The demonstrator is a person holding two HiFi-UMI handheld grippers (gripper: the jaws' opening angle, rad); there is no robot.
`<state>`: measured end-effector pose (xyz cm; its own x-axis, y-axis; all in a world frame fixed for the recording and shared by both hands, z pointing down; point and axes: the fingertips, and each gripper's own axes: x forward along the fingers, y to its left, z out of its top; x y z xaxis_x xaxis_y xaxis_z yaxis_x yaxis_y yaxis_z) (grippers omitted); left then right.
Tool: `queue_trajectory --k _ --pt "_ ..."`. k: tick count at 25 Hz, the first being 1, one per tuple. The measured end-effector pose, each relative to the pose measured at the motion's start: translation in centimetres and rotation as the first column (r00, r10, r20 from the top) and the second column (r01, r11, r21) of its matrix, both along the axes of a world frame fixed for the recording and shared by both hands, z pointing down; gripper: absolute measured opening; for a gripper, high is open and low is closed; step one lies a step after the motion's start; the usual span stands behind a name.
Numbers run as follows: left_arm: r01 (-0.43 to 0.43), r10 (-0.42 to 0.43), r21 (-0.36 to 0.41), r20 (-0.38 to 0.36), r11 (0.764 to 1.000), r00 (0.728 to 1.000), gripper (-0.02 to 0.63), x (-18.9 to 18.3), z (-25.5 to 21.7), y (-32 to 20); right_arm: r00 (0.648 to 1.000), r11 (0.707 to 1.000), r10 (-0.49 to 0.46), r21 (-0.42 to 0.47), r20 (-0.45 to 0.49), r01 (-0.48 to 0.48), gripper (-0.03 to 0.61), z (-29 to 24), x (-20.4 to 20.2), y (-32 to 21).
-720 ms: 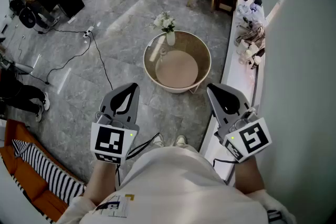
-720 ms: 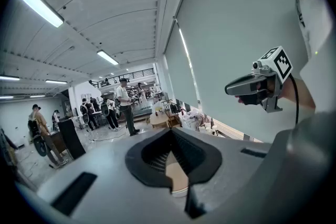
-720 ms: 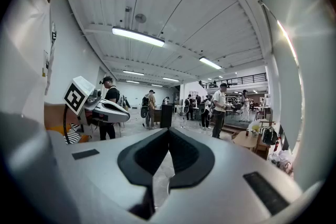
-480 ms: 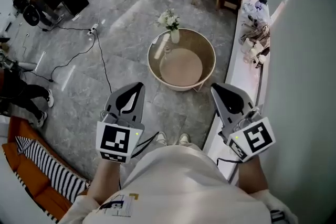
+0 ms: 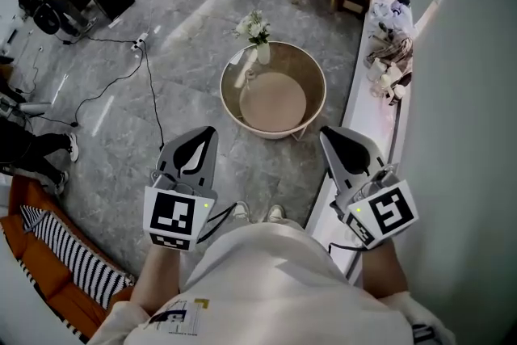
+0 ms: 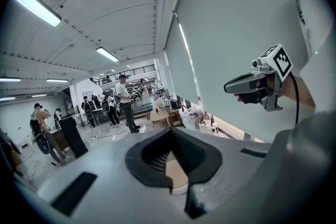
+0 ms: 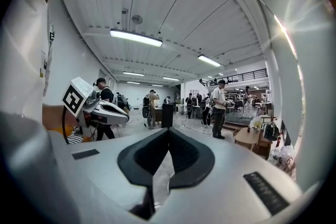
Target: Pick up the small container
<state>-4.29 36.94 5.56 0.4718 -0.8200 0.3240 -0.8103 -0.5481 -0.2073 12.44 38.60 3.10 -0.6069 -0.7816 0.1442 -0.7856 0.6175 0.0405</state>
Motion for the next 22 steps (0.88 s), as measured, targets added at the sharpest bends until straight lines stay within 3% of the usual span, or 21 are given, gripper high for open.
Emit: queue_trajectory --k 22 --pt "0.038 -0.038 -0.006 0.045 0.999 0.998 0.008 5.7 2.1 -2.5 0.999 1.0 -0.024 -0.008 0.032 0.024 0.008 2.5 5.8 -3.1"
